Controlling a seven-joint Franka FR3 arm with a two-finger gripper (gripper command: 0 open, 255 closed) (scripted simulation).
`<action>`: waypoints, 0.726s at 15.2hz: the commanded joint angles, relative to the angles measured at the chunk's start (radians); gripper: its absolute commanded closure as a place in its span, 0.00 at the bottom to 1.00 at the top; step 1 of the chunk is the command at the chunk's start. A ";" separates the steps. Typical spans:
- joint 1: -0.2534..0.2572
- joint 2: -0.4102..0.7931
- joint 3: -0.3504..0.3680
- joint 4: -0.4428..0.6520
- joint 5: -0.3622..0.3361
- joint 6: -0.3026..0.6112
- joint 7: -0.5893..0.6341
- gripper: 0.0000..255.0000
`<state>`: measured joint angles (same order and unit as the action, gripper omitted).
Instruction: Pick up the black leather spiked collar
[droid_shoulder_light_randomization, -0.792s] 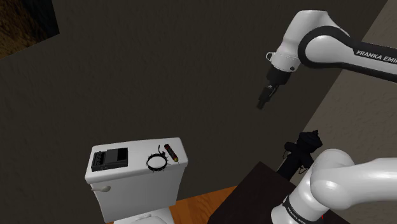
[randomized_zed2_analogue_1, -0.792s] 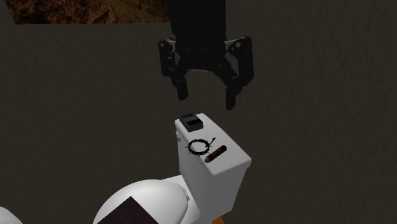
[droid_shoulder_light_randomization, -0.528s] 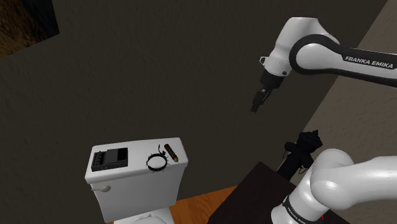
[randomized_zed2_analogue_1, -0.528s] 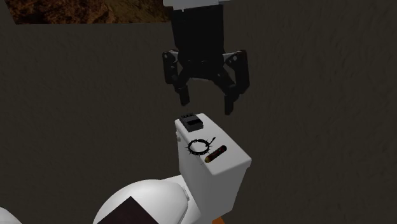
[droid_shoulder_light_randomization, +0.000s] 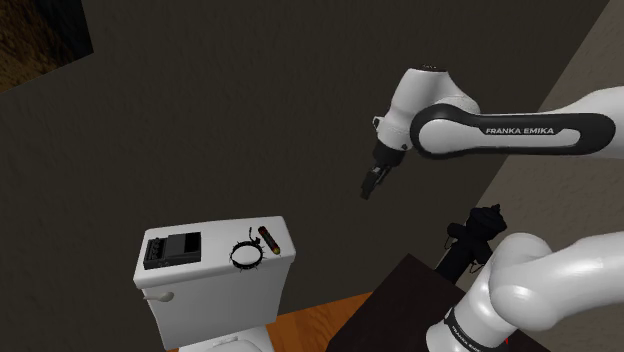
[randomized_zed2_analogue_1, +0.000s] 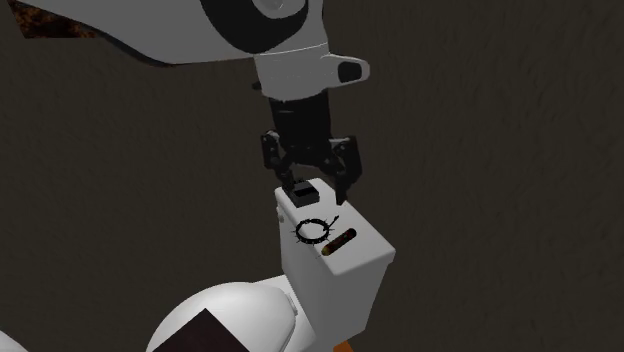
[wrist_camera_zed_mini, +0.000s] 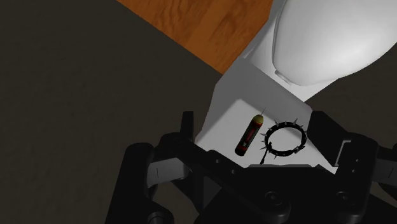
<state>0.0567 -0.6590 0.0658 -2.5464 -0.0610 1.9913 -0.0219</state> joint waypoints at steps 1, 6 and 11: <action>0.006 0.051 0.020 -0.012 -0.001 0.070 0.020 0.00; 0.014 0.210 0.077 -0.023 -0.018 0.245 0.085 0.00; 0.007 0.396 0.137 0.005 -0.074 0.405 0.171 0.00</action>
<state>0.0650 -0.3024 0.1891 -2.5472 -0.1204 2.3611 0.1278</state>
